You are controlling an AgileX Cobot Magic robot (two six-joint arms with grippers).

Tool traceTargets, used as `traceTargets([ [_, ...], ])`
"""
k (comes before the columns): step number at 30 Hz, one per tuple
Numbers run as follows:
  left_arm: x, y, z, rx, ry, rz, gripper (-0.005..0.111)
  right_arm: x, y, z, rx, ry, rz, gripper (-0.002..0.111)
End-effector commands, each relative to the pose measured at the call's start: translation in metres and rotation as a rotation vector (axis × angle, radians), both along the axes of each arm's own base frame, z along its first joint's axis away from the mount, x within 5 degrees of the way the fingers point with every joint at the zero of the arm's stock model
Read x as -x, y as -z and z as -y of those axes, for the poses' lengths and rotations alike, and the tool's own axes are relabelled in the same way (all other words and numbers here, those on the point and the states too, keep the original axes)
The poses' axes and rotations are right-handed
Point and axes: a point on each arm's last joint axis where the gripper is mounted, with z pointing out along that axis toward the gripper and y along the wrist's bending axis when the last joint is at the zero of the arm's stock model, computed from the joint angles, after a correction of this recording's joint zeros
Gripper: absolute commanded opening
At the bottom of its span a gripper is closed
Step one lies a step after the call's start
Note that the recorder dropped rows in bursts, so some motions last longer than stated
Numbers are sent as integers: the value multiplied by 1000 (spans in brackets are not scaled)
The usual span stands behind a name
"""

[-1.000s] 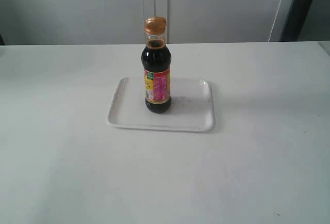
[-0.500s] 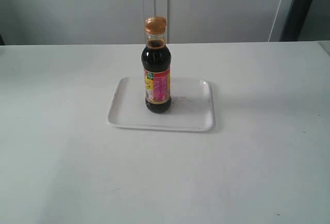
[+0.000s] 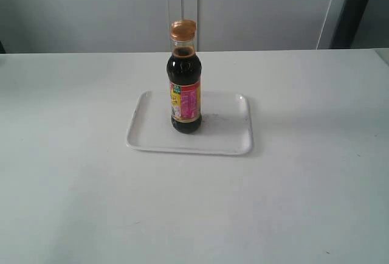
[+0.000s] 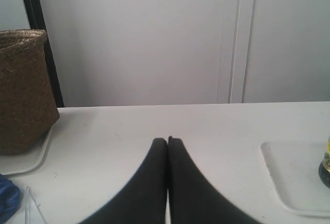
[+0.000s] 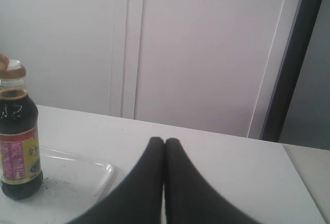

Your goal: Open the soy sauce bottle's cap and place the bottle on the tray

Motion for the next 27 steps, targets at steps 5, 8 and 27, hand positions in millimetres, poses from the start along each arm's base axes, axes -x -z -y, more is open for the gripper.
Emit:
traceTargets([
  [5, 1, 1, 0, 10, 1, 14, 0, 1, 1, 1, 0, 4, -1, 0],
  [8, 1, 1, 0, 10, 1, 14, 0, 1, 1, 1, 0, 4, -1, 0],
  [27, 6, 49, 5, -54, 29, -54, 0, 1, 1, 1, 0, 4, -1, 0],
])
